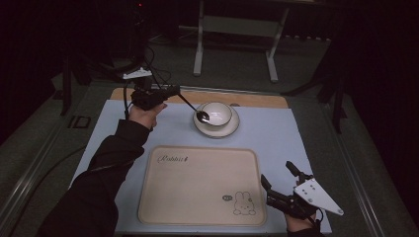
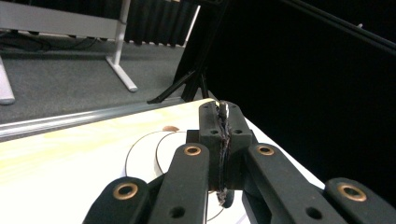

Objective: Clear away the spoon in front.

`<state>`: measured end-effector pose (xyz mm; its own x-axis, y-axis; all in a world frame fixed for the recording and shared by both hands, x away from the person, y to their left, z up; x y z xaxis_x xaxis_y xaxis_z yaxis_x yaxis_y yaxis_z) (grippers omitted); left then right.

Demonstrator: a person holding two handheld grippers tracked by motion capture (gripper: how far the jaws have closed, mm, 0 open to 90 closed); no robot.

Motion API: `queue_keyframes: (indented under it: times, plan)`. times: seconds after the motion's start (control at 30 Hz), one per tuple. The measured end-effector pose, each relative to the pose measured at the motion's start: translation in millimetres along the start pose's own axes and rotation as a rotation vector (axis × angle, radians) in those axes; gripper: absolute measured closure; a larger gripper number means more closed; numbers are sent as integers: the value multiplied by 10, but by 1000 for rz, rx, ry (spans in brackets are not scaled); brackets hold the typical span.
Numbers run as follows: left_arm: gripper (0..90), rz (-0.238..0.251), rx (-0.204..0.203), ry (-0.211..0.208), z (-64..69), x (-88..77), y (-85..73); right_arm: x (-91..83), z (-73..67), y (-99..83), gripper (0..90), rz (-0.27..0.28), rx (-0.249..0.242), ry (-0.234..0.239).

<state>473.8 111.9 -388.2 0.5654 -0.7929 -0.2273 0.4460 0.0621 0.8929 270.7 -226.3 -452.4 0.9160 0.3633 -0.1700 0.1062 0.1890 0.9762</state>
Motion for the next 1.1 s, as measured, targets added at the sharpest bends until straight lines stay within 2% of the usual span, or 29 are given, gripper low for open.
queue_keyframes:
  times: [0.03,0.17,0.2,0.3,0.53,0.83,1.0,1.1]
  plan:
    - [900,-4,12,3,10,-30,0,1,-4,1,138,3,-1,0]
    - [900,-25,13,-5,21,-68,-13,5,-12,1,139,1,-3,3]
    - [900,-55,29,-13,34,-115,-41,8,-16,-1,139,1,-4,2]
    - [900,-83,42,-36,54,-165,-79,7,-32,5,139,3,-11,5]
    - [900,-123,77,-80,79,-304,-166,-2,-49,15,139,6,-8,11]
    - [900,-168,91,-110,107,-474,-277,-6,-72,26,139,10,-2,21]
    - [899,-231,119,-133,140,-558,-344,-7,-88,26,139,8,-7,22]
    - [900,-243,123,-150,153,-607,-368,-10,-91,25,139,8,-4,23]
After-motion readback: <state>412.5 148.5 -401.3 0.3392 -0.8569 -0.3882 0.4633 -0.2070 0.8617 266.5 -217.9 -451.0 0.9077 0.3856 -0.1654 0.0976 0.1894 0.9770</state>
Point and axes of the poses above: each handheld gripper's, and its own axes: x roughly forward along the jaws, y roughly out of its top, z roughly to its right, the point moved 8 cm from there along x, roughly forward along the jaws, and after that the axes turned 5 degrees about -y, right-handed, at the moved point
